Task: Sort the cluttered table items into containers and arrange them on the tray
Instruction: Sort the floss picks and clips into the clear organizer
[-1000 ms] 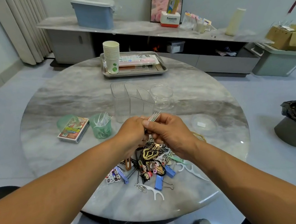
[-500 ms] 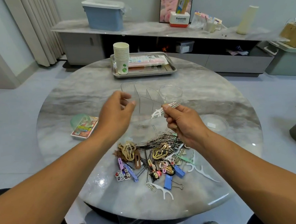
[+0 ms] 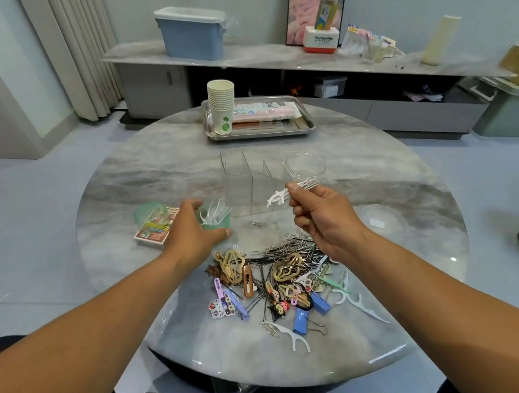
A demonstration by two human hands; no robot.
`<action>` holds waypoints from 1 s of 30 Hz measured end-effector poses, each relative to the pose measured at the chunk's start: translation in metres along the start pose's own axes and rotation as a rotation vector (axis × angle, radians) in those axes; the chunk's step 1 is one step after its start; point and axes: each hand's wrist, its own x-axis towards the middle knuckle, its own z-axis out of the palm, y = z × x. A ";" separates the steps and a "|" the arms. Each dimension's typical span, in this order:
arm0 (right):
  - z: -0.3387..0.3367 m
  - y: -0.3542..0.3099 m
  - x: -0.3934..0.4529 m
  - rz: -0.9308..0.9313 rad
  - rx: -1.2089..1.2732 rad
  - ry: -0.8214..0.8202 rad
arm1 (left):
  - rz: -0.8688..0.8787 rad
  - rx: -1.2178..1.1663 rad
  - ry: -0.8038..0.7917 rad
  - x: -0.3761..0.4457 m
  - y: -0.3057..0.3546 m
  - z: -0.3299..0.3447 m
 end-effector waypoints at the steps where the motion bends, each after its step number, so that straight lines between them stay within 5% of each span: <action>1: 0.000 -0.001 0.000 0.001 0.004 -0.006 | 0.043 0.019 0.015 -0.001 -0.001 0.001; 8: 0.004 -0.011 0.000 -0.102 -0.102 -0.042 | 0.459 0.344 -0.029 -0.014 0.021 0.006; 18: 0.014 0.005 -0.009 -0.275 -0.246 -0.119 | 0.372 -0.009 -0.162 -0.026 0.039 0.024; 30: 0.015 0.007 -0.012 -0.360 -0.559 -0.203 | 0.515 0.153 -0.071 -0.035 0.043 0.022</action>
